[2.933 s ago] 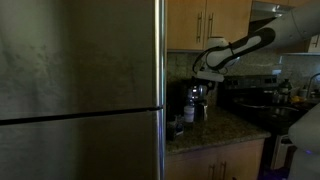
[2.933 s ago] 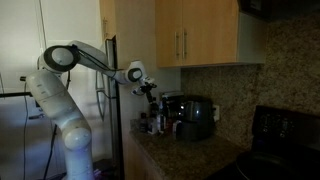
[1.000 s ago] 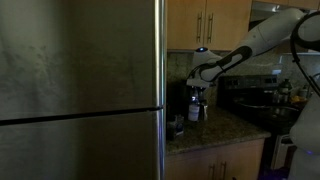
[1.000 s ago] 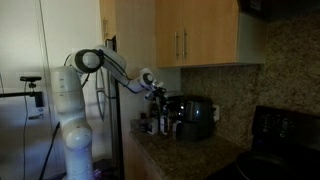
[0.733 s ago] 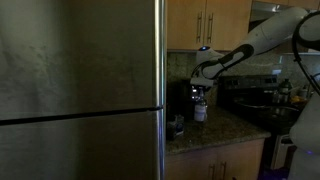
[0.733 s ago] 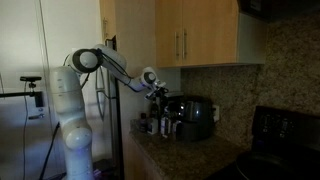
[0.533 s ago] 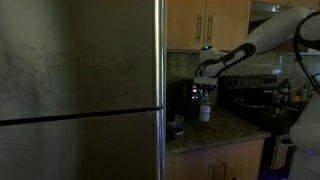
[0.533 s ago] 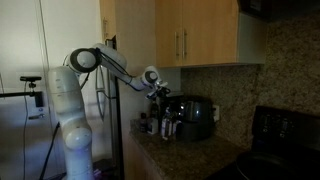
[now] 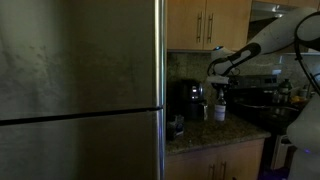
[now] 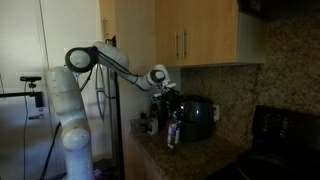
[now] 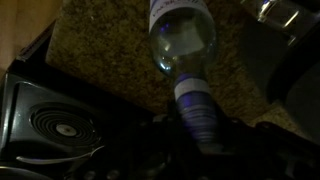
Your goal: Move the glass bottle to the right of the counter, close the air fryer, then move the cellars to the right of the counter
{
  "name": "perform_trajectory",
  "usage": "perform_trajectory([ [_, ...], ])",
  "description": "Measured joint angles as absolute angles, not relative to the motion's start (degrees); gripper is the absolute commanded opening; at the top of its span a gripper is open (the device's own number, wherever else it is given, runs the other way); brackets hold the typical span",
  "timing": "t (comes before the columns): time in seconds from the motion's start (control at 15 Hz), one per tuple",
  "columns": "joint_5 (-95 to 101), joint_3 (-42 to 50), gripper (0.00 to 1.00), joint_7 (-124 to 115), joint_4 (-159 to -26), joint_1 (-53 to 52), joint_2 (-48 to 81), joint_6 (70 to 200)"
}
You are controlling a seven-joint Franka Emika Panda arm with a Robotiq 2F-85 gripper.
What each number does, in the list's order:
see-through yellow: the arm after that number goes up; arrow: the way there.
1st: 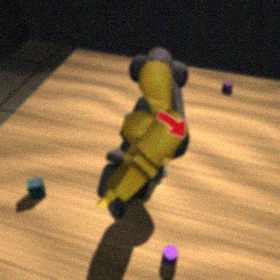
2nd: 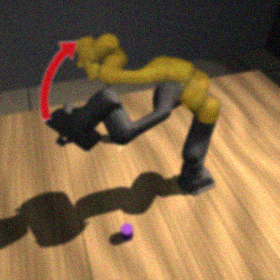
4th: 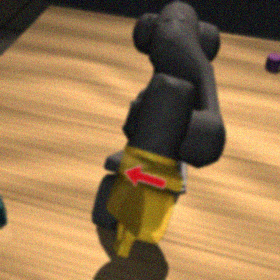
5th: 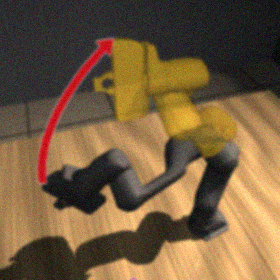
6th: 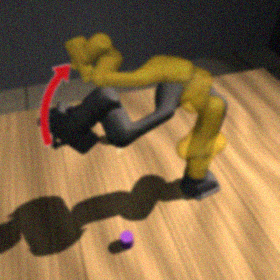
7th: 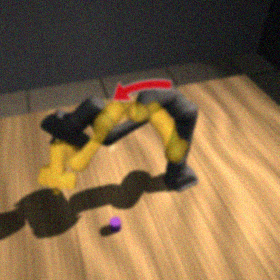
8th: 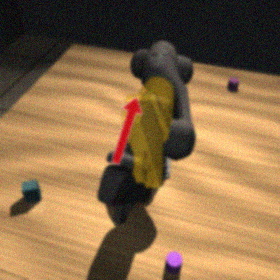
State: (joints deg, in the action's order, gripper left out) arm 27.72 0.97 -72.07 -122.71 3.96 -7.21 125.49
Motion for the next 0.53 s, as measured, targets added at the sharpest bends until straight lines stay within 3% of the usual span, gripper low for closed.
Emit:
perform_trajectory([
  [0.53,28.2,8.02,0.06,-76.47,-117.74,10.35,-2.59,126.08],
])
